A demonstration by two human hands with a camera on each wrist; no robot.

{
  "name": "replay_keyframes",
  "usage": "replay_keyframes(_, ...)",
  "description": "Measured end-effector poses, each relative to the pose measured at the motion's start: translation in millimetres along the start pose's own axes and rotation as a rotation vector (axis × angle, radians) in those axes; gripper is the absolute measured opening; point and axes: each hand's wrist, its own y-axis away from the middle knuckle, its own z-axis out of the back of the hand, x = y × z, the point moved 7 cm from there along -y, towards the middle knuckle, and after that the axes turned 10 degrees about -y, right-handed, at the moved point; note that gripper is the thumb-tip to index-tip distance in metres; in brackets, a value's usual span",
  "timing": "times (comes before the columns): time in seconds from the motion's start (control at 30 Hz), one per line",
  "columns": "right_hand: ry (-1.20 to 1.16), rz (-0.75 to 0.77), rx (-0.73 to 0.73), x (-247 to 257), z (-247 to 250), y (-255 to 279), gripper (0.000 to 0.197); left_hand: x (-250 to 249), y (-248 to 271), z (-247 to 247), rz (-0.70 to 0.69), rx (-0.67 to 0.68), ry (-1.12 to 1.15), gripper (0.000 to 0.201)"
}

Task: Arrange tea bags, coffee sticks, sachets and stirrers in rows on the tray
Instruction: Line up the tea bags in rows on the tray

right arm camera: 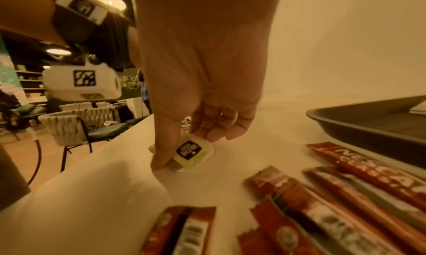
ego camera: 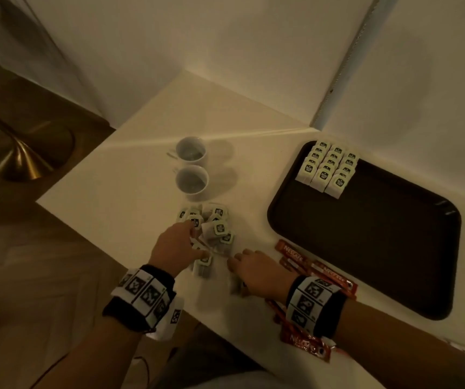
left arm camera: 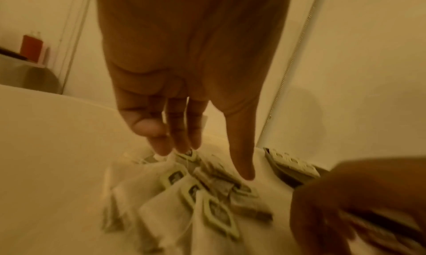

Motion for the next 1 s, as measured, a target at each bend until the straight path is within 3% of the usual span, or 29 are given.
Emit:
replay_keyframes(0.07,0.013,-0.003,0.002,-1,1,0,0.048,7,3,-18,0.058,0.096,-0.159,0.065)
replay_keyframes(0.13,0.007,0.008,-0.004,-2,1,1,0.038,10,7,-31,0.096,0.132,-0.228,0.073)
replay_keyframes(0.33,-0.429,-0.043,-0.106,-19,21,11,0.018,8,8,-35,0.128,0.074,-0.249,0.05)
replay_keyframes(0.43,-0.761,-0.049,-0.201,-29,46,24,0.015,5,8,-31,0.09,0.083,-0.227,0.016)
replay_keyframes(0.5,-0.937,-0.059,-0.257,-35,64,32,0.015,2,8,-28,0.043,0.105,-0.18,0.025)
replay_keyframes(0.63,-0.979,-0.017,-0.333,-41,107,46,0.015,-19,4,-5,-0.114,0.104,0.162,0.017)
replay_keyframes(0.77,-1.03,0.074,-0.45,-44,163,69,0.021,-64,2,37,-0.081,0.263,0.956,0.021)
replay_keyframes(0.87,-1.046,0.094,-0.547,-50,203,86,0.027,-99,-7,74,-0.093,0.256,1.343,0.026)
replay_keyframes(0.93,-1.016,0.104,-0.606,-54,227,96,0.025,-124,-13,95,-0.131,0.246,1.483,0.022)
replay_keyframes(1.0,-0.903,0.089,-0.666,-57,249,107,0.018,-147,-19,113,-0.224,0.216,1.462,0.024)
